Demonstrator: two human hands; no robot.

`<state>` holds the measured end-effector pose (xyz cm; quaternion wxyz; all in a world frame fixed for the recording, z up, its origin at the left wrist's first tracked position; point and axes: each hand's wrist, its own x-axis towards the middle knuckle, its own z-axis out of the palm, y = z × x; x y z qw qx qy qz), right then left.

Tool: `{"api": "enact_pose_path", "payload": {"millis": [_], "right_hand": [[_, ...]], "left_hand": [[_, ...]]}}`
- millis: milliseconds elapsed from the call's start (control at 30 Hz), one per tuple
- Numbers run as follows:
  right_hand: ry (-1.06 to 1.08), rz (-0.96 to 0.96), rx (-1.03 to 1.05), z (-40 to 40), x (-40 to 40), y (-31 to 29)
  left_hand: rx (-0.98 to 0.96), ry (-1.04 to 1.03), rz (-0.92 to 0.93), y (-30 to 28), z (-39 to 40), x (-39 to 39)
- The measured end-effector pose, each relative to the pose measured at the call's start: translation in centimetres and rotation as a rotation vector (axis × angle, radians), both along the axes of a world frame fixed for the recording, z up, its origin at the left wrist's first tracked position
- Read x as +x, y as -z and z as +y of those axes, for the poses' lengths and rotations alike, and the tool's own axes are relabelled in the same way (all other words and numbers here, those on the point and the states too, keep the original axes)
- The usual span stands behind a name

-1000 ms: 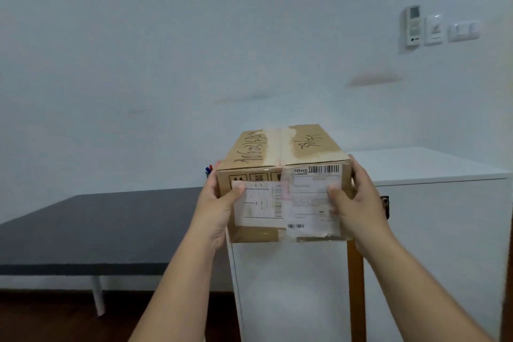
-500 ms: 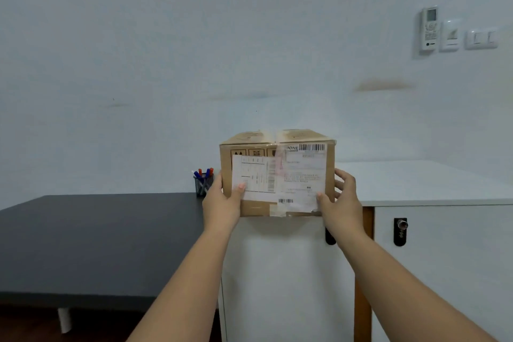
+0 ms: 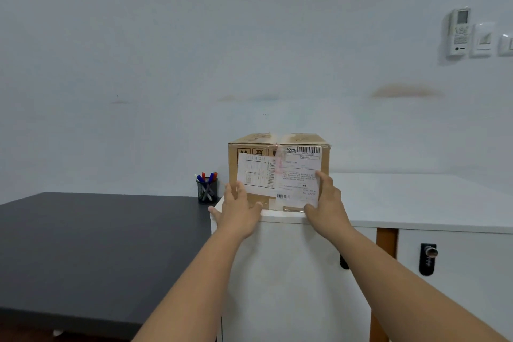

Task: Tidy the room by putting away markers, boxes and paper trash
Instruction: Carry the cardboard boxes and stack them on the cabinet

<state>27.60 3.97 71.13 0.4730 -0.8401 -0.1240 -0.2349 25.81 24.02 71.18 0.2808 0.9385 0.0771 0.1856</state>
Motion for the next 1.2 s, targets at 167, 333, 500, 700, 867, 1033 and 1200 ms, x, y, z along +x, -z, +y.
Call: {"api": "enact_pose_path", "payload": {"millis": [167, 333, 500, 700, 867, 1033, 1200], "right_hand": [[0.005, 0.061, -0.035, -0.3, 3.4, -0.6], [0.011, 0.135, -0.231, 0.0, 5.9, -0.6], [0.135, 0.180, -0.522, 0.7, 7.4, 0.1], [0.157, 0.168, -0.542, 0.9, 7.8, 0.4], [0.269, -0.129, -0.252, 0.9, 6.0, 0.7], [0.100, -0.354, -0.180, -0.9, 0.8, 5.3], [0.119, -0.233, -0.406, -6.1, -5.8, 11.8]], "left_hand": [[-0.018, 0.034, -0.046, -0.2, 0.9, 2.6], [-0.005, 0.044, 0.038, -0.6, 1.2, 5.0], [0.103, 0.043, 0.161, -0.1, 1.7, 7.0], [0.184, 0.011, 0.166, 0.4, 1.6, 7.6], [0.310, -0.050, 0.103, 1.1, 1.2, 6.3], [0.281, 0.046, -0.069, 3.6, -1.5, 2.1], [0.213, 0.200, -0.271, 7.2, -6.9, -2.2]]}}
